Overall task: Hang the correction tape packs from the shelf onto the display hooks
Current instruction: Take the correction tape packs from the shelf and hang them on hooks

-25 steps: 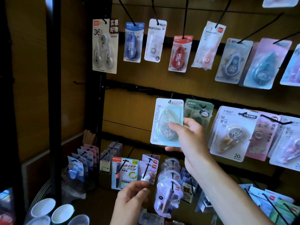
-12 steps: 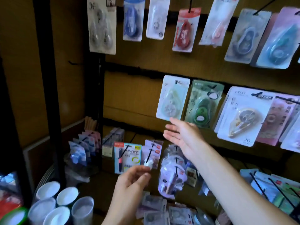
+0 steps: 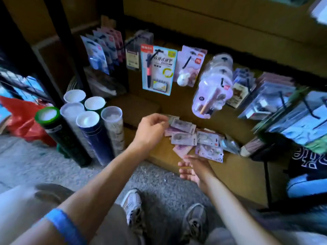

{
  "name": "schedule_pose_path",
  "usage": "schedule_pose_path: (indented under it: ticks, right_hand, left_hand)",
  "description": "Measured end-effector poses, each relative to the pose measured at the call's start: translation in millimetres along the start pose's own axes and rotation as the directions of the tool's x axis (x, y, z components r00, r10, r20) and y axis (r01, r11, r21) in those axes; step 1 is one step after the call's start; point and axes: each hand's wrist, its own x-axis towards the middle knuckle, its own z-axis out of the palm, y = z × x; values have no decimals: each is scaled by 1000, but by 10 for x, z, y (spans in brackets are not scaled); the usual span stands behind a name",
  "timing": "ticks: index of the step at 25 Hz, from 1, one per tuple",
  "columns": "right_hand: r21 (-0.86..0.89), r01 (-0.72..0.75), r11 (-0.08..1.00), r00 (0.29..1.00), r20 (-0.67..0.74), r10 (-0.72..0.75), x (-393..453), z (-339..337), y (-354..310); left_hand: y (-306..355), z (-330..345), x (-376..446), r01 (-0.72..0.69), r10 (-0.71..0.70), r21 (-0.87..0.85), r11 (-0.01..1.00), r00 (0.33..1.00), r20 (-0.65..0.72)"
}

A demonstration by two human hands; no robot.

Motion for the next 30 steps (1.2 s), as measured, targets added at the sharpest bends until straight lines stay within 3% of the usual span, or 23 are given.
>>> schedule_pose_path:
  ticks: [4, 10, 12, 14, 16, 17, 20, 22, 26, 30]
  right_hand:
    - [32, 32, 999, 995, -99, -29, 586, 86, 23]
    - [-367, 164, 916, 930, -253, -268, 1678, 108, -39]
    - [-607, 217, 765, 873, -229, -430, 2033, 102, -139]
    - [-837, 235, 494, 812, -110, -574, 2394, 60, -241]
    - [-965, 181, 192, 785, 24, -619, 2739, 55, -347]
    - [-983, 149, 103, 808, 61, -586, 2878, 52, -370]
    - [-970, 218, 110, 903, 157, -401, 3191, 27, -319]
    - [-978, 205, 44, 905, 172, -389, 3246, 9, -214]
    - [-973, 116, -198, 770, 214, -601, 3177, 40, -188]
    - [-946, 172, -277, 696, 315, -645, 2999, 107, -108]
  left_hand:
    - [-695, 153, 199, 244, -244, -8, 970, 969, -29]
    - [-1203, 422, 517, 395, -396, -69, 916, 918, -4]
    - [-1320, 427, 742, 429, -434, -109, 897, 900, -33]
    - [-1395, 453, 936, 444, -453, -139, 885, 890, -44]
    - [-1467, 472, 1046, 444, -457, -169, 880, 889, -42]
    - [-1499, 467, 1076, 446, -460, -185, 876, 887, -41]
    - [-1659, 446, 1121, 461, -477, -199, 865, 878, -41]
    - [-1734, 434, 1131, 475, -492, -198, 858, 869, -47]
    - [-1757, 407, 1099, 481, -495, -196, 854, 868, -27]
    - [-1774, 357, 1044, 473, -484, -191, 860, 875, -10]
